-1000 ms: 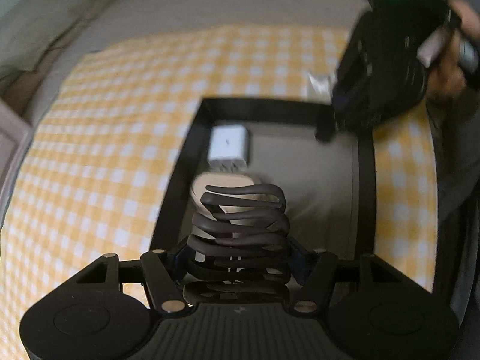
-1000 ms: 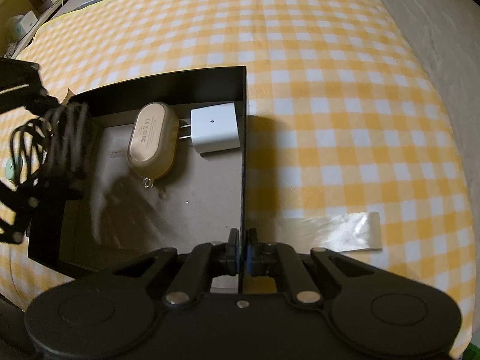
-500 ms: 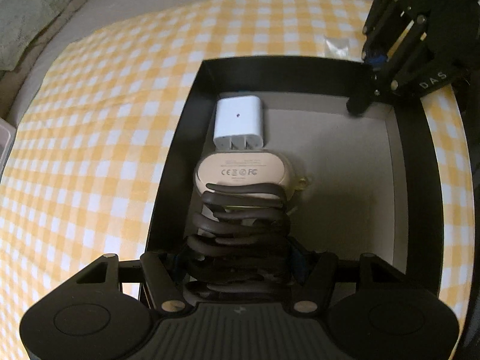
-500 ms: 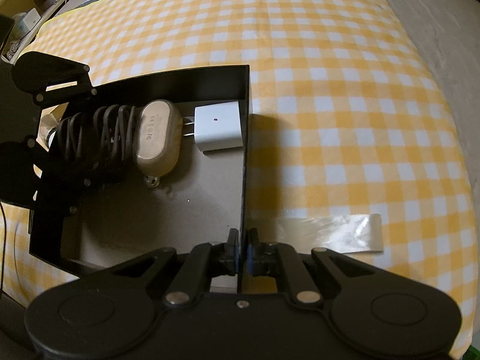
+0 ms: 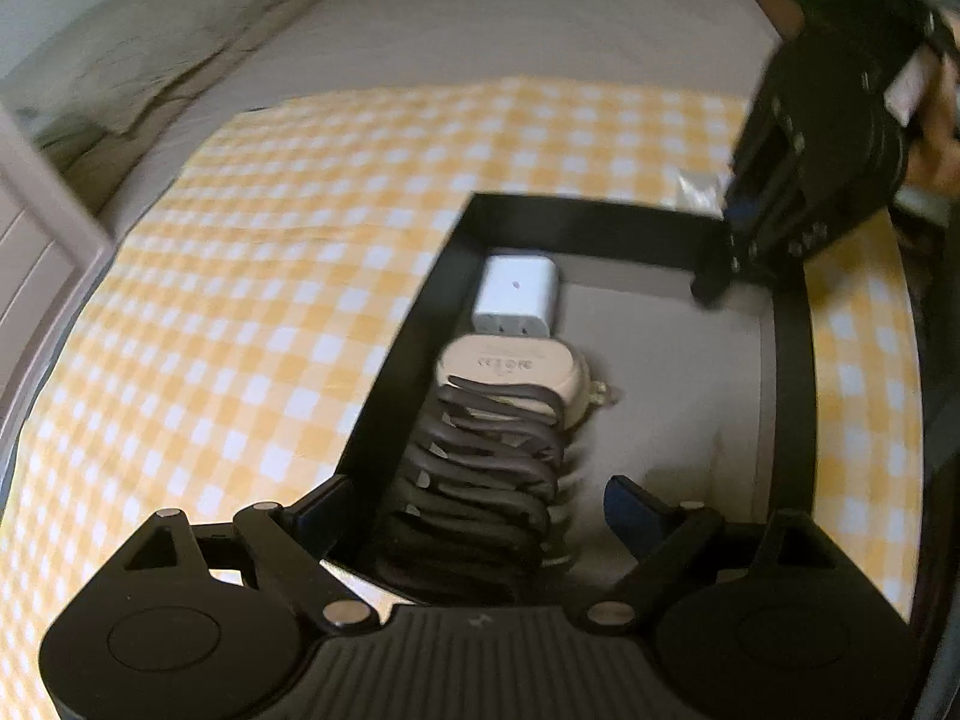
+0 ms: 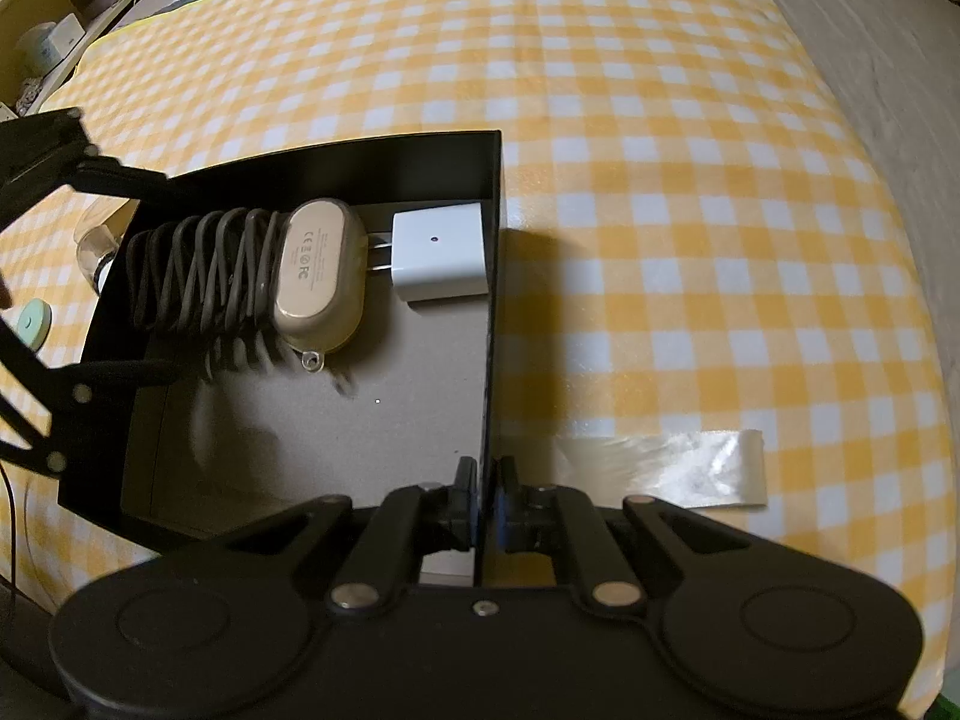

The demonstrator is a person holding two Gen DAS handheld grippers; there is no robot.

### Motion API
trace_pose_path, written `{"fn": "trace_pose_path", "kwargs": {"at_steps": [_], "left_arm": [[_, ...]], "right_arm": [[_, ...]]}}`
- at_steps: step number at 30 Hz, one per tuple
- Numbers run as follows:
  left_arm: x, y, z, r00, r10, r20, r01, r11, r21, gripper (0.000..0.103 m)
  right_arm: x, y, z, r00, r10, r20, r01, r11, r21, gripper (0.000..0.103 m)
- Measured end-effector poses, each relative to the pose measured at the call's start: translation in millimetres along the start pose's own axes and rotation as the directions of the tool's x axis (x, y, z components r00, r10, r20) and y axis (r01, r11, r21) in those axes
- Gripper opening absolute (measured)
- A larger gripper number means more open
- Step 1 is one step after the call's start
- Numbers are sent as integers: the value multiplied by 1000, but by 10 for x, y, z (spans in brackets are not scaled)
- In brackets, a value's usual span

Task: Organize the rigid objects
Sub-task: 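Carry the hair clip into the black box beside the earbud case and release, then move the left tool back and grasp the black plug charger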

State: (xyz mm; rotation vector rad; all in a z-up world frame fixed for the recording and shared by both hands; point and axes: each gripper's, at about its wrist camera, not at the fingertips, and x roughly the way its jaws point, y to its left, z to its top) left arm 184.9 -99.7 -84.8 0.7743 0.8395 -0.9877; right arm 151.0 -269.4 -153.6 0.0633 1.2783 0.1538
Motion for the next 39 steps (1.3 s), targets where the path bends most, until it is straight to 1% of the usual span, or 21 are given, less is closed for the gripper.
{"fn": "trace_pose_path", "kwargs": {"at_steps": [3, 6, 11, 14, 16, 18, 20, 24, 29, 39], "left_arm": [[-163, -30, 3, 999, 16, 32, -13, 997, -82, 90], [-342, -89, 7, 997, 41, 59, -31, 985, -169, 90], [-627, -229, -20, 994, 53, 98, -22, 954, -299, 90], [-747, -336, -41, 990, 85, 109, -41, 934, -355, 91], [-823, -403, -47, 987, 112, 117, -59, 921, -385, 93], [-902, -463, -58, 982, 152, 111, -92, 902, -421, 97], [-962, -522, -73, 975, 195, 105, -126, 877, -464, 101], [-1048, -606, -134, 969, 229, 90, -147, 831, -536, 103], [-1092, -697, -214, 961, 261, 89, -157, 785, -600, 103], [-1108, -753, -320, 953, 276, 122, -121, 718, -685, 103]], "right_arm": [[1, 6, 8, 1000, -1, 3, 1, 1000, 0, 6], [3, 24, -2, 1000, -1, 7, 1, 1000, -1, 7], [1, 11, -25, 1000, 0, 10, 0, 1000, -5, 7], [-6, 2, -8, 1000, -2, 10, 2, 1000, -8, 6], [-4, 5, -9, 1000, -3, 10, 3, 1000, -8, 6], [-10, 12, -9, 1000, -4, 10, 5, 1000, -9, 6], [-10, 13, -9, 1000, -5, 11, 5, 1000, -8, 6], [-16, 11, -1, 1000, -6, 11, 6, 1000, -9, 6], [-33, 21, -3, 1000, -8, 17, 8, 1000, -8, 6], [-39, 20, -38, 1000, -11, 28, 11, 1000, -6, 6]]}}
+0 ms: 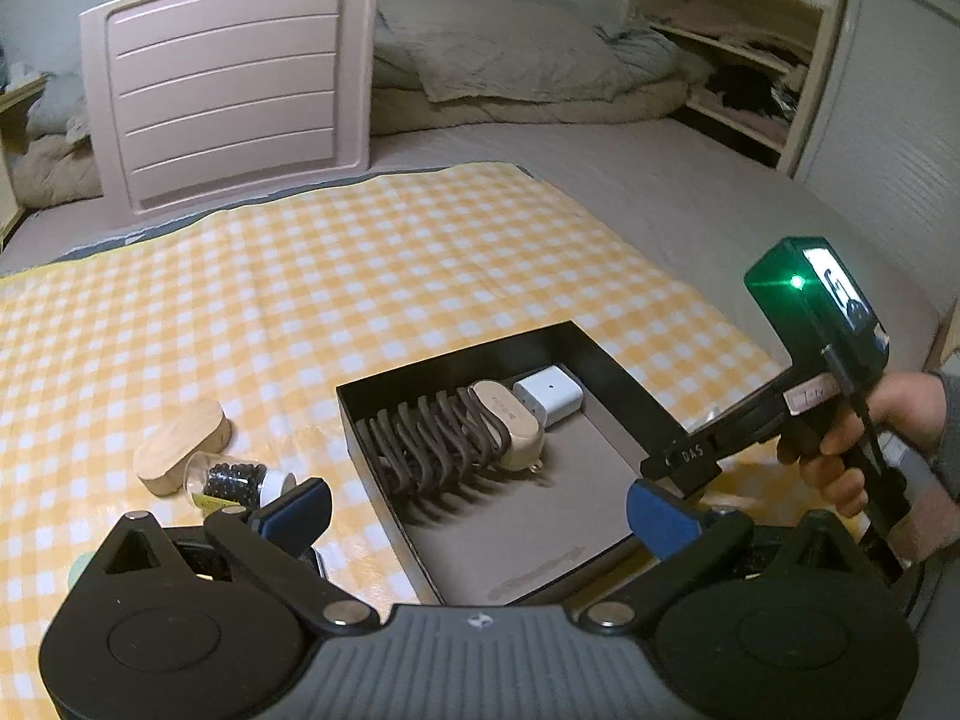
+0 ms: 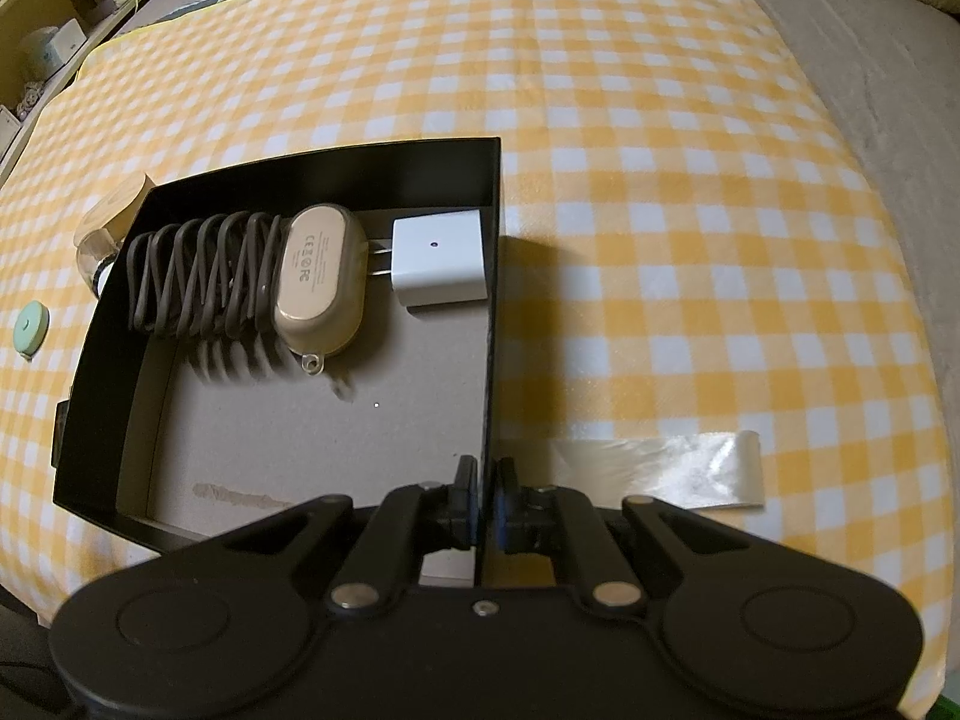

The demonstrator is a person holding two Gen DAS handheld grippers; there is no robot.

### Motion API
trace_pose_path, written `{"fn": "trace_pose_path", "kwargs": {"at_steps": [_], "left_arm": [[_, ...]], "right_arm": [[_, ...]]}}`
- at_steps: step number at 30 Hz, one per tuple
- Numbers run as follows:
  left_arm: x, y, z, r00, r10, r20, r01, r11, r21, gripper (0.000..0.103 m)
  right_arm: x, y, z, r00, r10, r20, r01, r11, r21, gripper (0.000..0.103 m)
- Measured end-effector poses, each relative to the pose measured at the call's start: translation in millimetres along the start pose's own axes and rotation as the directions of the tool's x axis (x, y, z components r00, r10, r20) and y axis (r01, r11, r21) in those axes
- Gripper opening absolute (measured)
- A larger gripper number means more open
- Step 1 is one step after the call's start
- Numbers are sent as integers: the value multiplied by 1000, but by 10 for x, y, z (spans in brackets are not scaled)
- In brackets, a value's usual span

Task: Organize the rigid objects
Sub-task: 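Move the left tool back and grasp the black plug charger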

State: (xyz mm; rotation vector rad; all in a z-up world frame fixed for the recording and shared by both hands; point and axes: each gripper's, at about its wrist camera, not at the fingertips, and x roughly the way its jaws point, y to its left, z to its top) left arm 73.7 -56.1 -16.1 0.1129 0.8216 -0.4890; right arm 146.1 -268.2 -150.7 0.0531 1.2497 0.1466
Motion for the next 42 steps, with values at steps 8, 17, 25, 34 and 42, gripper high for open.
{"fn": "trace_pose_path", "kwargs": {"at_steps": [8, 17, 25, 34, 42], "left_arm": [[-15, 226, -49, 1000, -15, 15, 15, 999, -44, 103], [-31, 927, -98, 998, 65, -17, -67, 977, -201, 103], [30, 1359, -305, 982, 110, -155, -161, 914, -373, 84], [499, 1291, -603, 939, 101, -327, -256, 841, -476, 65], [702, 1126, -589, 925, 171, -339, -306, 865, -399, 60]], "right_arm": [[-2, 9, -12, 1000, 0, 1, 0, 1000, 1, 6], [-9, 7, -8, 1000, 1, -1, -1, 1000, 6, 6], [-6, 13, -6, 1000, -3, -4, 3, 1000, 8, 6], [-7, 30, -1, 1000, -5, -4, 5, 1000, 8, 6], [-6, 33, -5, 1000, -5, -6, 5, 1000, 8, 6]]}}
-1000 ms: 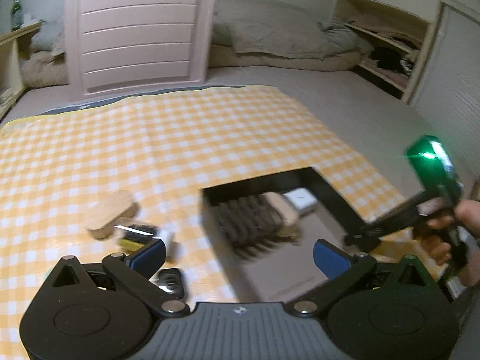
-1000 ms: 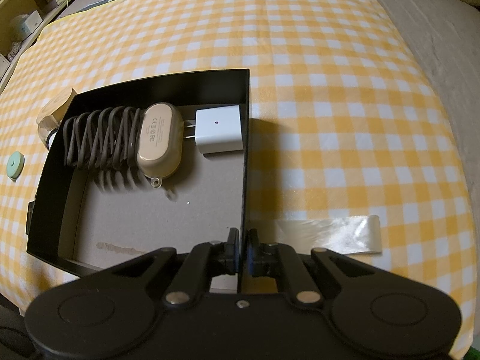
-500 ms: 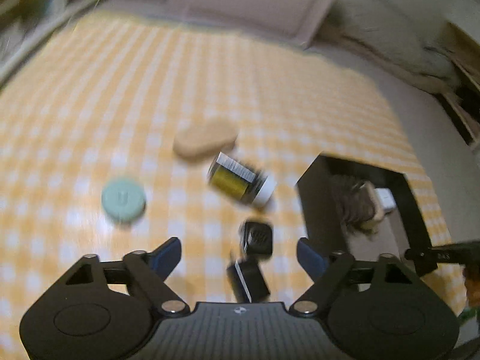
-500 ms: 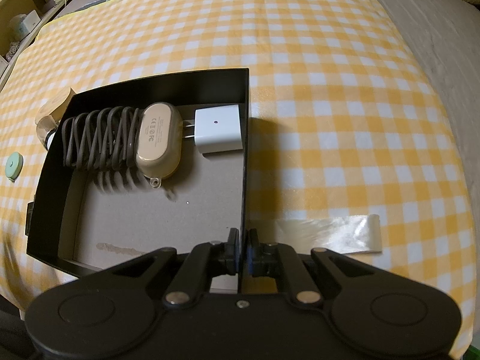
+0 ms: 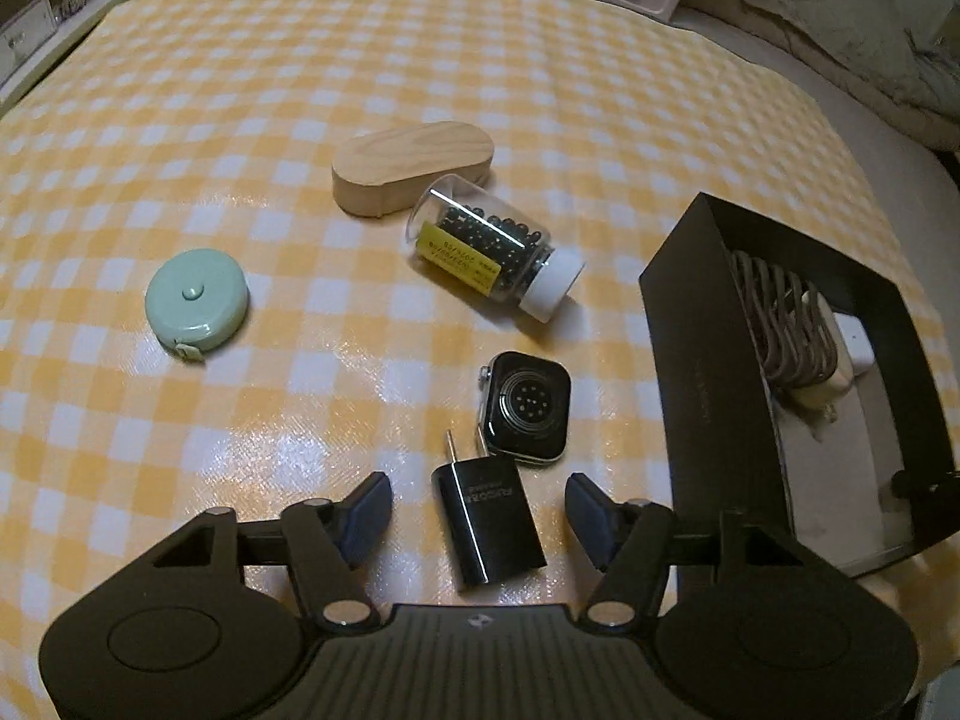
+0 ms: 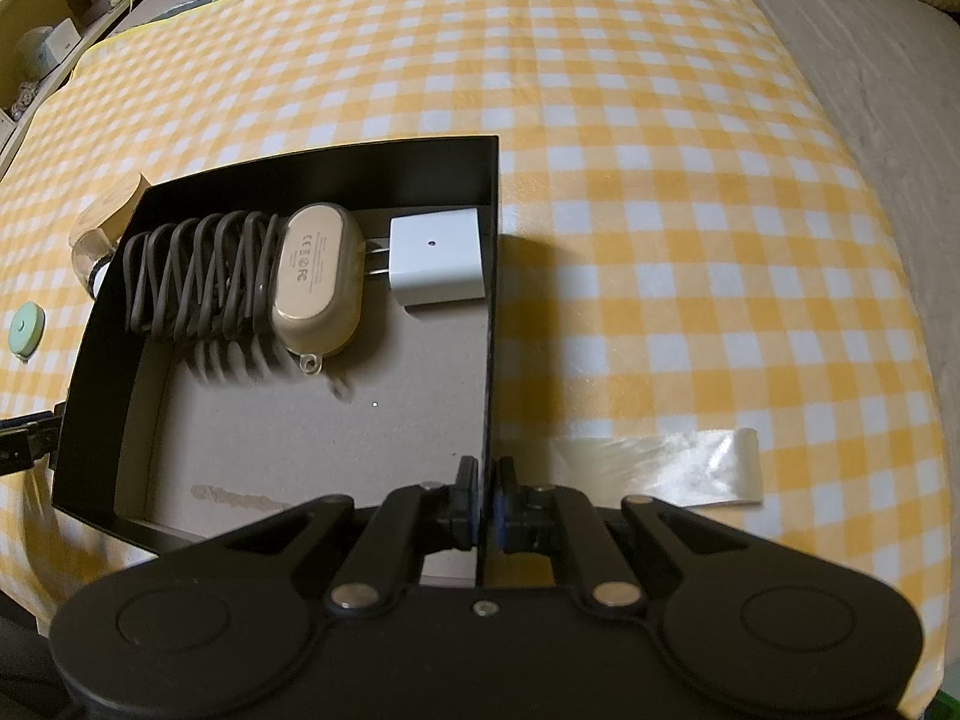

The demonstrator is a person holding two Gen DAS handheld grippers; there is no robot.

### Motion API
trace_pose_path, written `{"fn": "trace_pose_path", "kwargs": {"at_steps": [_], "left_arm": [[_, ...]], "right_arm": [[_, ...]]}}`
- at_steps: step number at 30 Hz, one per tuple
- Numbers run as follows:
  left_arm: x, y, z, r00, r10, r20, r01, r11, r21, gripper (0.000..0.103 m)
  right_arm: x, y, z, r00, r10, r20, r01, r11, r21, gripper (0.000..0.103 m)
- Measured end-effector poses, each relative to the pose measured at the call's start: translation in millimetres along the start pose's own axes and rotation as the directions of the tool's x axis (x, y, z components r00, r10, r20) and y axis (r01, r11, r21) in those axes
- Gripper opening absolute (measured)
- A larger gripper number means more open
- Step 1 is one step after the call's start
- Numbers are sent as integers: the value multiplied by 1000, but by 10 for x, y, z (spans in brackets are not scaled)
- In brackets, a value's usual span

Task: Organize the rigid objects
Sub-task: 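Move the left tool back and grasp the black plug charger, then lower the black plug charger into the box beside the white charger and release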

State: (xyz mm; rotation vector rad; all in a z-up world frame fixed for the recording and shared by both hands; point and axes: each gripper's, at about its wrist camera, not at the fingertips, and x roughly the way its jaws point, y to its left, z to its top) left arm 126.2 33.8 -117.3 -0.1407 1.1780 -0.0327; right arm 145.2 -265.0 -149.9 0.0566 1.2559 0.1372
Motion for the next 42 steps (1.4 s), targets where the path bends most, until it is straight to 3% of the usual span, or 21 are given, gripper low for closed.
{"fn": "trace_pose_path", "kwargs": {"at_steps": [2, 4, 10, 15, 20, 25, 31, 38, 42], "left_arm": [[8, -31, -18, 999, 33, 1, -33, 999, 31, 51], [12, -36, -24, 999, 43, -5, -42, 998, 50, 35], [-52, -14, 23, 999, -4, -40, 6, 998, 56, 34], [-324, -22, 163, 996, -47, 79, 44, 998, 40, 34], [-571, -159, 304, 978, -115, 174, 106, 993, 60, 34], [-723, -439, 360, 960, -207, 189, 183, 974, 136, 34], [-665, -869, 368, 950, -284, 127, 239, 927, 288, 34], [-324, -1223, 401, 945, -326, -25, 323, 917, 236, 34], [-94, -1383, 476, 921, -374, -110, 388, 910, 147, 34]], "right_arm": [[-1, 2, 1, 1000, 0, 0, 0, 1000, 1, 6], [2, 3, 2, 1000, 1, 0, -1, 1000, 0, 6], [2, 4, 2, 1000, 0, 0, 0, 1000, 0, 6], [0, 5, 3, 1000, -1, 1, 1, 1000, -2, 6], [2, 12, 4, 1000, 0, 0, 0, 1000, 0, 6], [1, 13, 4, 1000, 1, 0, -1, 1000, 1, 6], [2, 14, -1, 1000, 3, 0, -3, 1000, -2, 6], [0, 12, -2, 1000, 4, 0, -4, 1000, 1, 6], [9, 13, -21, 1000, 9, 2, -9, 1000, 0, 6]]}}
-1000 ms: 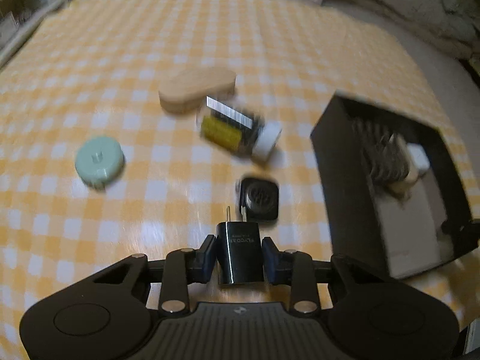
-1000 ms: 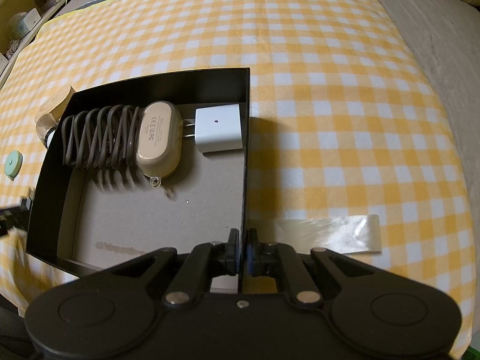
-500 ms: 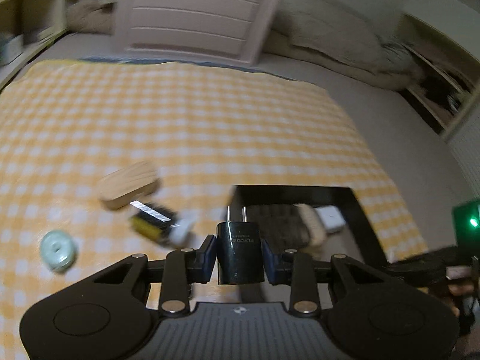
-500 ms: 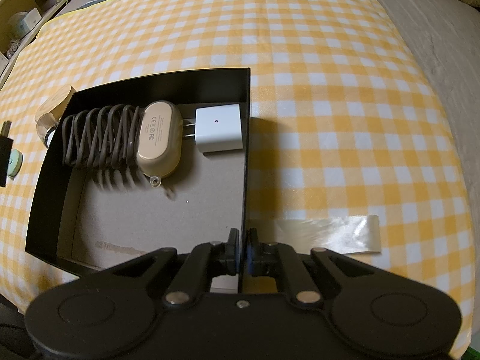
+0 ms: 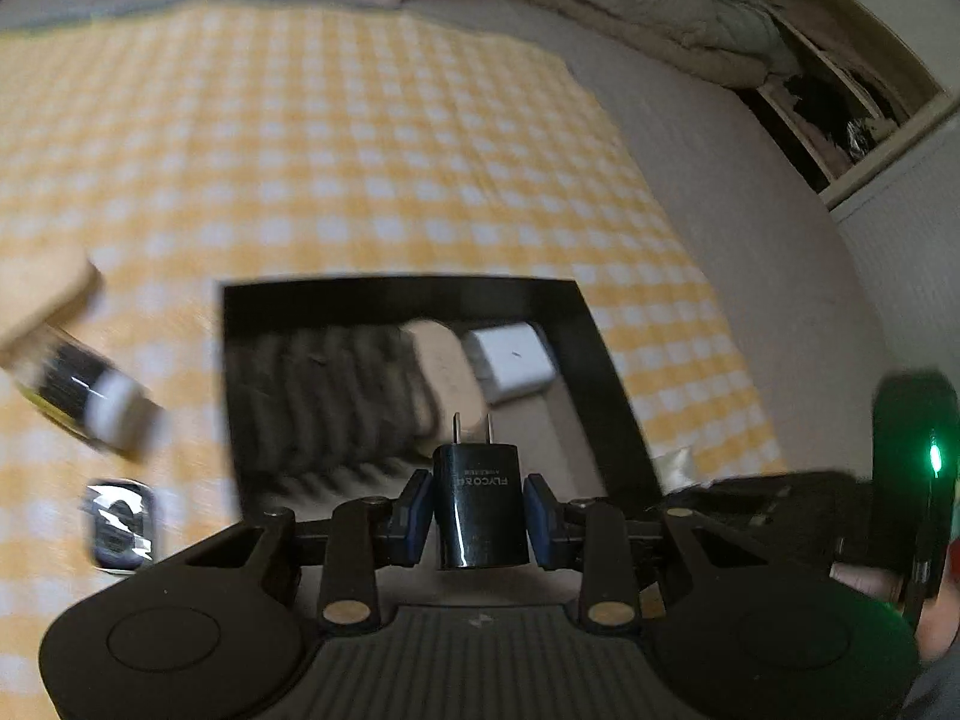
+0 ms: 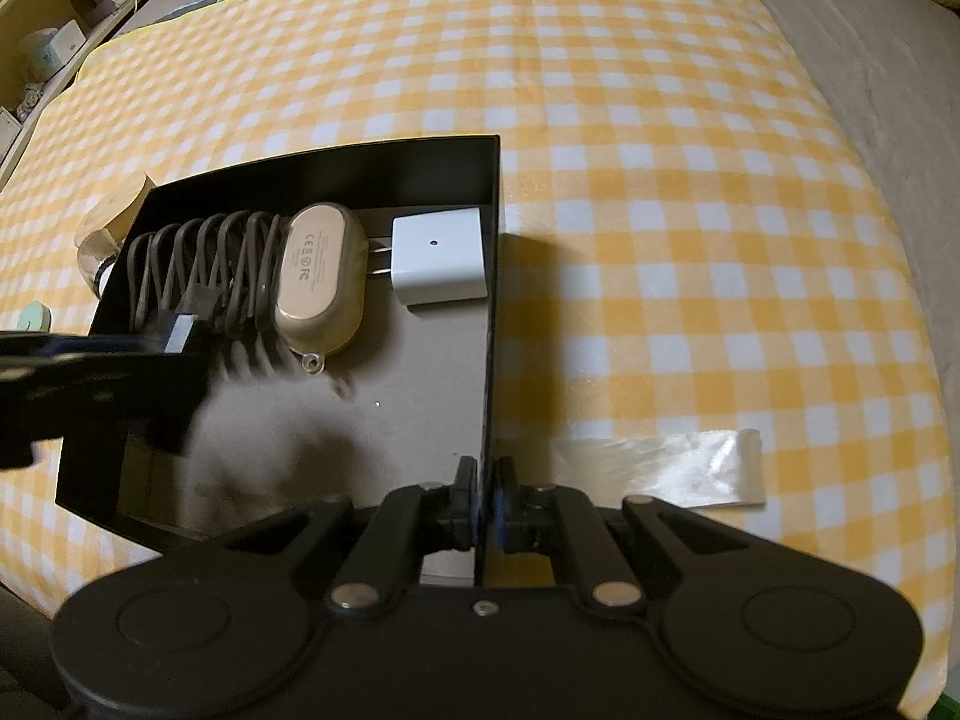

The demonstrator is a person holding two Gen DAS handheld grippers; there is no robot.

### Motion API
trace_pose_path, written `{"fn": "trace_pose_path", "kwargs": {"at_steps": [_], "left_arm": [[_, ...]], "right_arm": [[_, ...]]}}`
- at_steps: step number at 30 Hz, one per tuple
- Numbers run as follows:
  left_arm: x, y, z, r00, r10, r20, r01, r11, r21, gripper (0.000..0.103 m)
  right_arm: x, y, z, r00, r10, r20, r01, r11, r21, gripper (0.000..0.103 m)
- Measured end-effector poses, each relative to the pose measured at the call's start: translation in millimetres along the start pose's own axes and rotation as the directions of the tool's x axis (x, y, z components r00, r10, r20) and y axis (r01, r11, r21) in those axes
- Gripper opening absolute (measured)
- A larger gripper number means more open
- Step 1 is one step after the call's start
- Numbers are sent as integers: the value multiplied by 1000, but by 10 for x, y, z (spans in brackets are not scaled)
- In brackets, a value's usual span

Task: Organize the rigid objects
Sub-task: 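Lower the black plug charger into the box beside the white charger and release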

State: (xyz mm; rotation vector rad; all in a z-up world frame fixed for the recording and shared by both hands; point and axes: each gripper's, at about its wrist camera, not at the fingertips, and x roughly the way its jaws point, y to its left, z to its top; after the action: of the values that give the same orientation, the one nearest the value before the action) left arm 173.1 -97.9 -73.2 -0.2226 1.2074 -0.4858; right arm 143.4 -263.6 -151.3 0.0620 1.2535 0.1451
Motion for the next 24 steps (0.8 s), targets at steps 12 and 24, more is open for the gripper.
{"fn": "trace_pose_path", "kwargs": {"at_steps": [12, 24], "left_arm": [[593, -362, 168, 999, -7, -46, 8, 1000, 11, 34], [740, -292, 209, 998, -30, -53, 26, 997, -69, 58]], "right_arm": [[-7, -81, 14, 1000, 21, -5, -21, 1000, 8, 7], [-16, -100, 29, 1000, 25, -8, -25, 1000, 9, 7]]}}
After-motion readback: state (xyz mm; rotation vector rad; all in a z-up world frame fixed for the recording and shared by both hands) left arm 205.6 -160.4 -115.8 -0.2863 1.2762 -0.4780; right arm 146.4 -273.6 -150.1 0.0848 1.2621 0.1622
